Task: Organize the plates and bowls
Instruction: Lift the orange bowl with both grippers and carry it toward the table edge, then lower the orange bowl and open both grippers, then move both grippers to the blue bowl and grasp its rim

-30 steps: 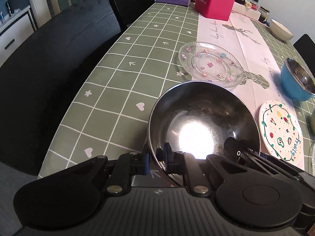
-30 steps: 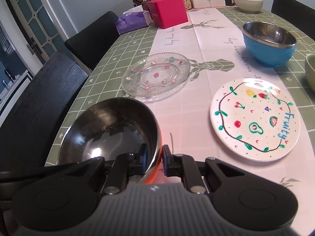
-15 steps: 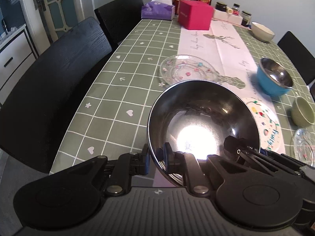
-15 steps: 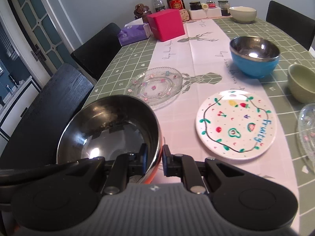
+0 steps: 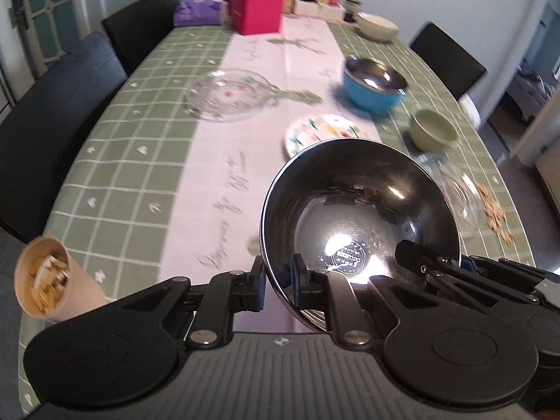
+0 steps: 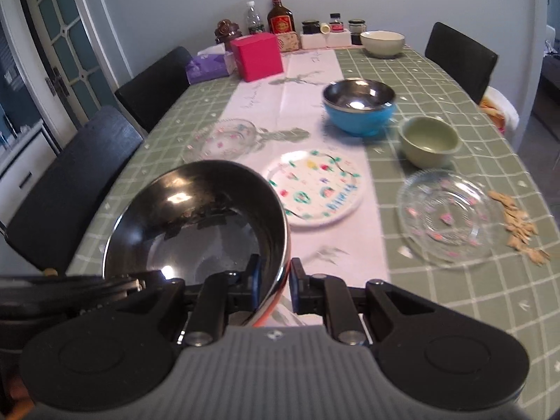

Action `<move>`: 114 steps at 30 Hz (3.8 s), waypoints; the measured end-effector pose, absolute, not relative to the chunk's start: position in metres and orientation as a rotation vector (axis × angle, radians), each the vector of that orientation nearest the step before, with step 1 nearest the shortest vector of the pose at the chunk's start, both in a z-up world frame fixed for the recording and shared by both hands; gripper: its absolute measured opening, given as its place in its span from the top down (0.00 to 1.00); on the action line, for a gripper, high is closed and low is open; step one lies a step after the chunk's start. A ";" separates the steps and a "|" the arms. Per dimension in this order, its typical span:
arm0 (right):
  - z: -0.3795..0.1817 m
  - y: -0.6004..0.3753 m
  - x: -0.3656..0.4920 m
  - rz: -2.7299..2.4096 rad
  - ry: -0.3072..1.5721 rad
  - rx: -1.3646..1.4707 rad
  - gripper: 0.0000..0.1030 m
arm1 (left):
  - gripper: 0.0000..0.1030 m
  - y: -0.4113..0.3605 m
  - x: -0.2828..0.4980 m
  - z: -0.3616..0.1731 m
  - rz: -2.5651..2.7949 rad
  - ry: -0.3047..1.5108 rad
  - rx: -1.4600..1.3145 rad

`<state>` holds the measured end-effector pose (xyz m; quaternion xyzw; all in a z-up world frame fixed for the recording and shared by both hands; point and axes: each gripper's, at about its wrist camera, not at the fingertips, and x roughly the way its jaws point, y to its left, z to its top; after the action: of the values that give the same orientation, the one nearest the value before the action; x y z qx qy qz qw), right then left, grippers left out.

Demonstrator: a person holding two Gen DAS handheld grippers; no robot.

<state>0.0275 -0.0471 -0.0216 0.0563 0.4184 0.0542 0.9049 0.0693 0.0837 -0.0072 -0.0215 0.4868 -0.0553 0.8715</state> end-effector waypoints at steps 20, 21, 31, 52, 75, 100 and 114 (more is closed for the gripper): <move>-0.073 -0.110 -0.068 0.097 1.012 0.154 0.86 | 0.83 0.032 -0.020 -0.056 -0.218 1.101 0.092; -0.074 -0.110 -0.070 0.099 1.013 0.145 0.86 | 0.83 0.032 -0.021 -0.058 -0.222 1.111 0.089; -0.081 -0.111 -0.071 0.102 1.017 0.142 0.86 | 0.83 0.029 -0.021 -0.063 -0.232 1.106 0.117; -0.072 -0.107 -0.074 0.075 0.905 0.076 0.52 | 0.33 0.038 -0.014 -0.060 -0.174 1.058 0.085; -0.031 -0.118 -0.075 0.136 0.790 0.094 0.36 | 0.30 0.037 -0.020 0.005 -0.199 0.783 0.086; 0.068 -0.214 0.030 0.114 0.716 0.309 0.41 | 0.29 0.025 0.093 0.078 -0.165 0.742 -0.062; 0.034 -0.235 0.228 0.081 0.806 0.465 0.42 | 0.29 0.026 0.273 0.019 -0.035 0.732 -0.138</move>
<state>0.2283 -0.2348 0.0344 0.2241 0.3887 0.0391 0.8928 0.2730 0.0264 0.0188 -0.0672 0.3574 -0.0170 0.9314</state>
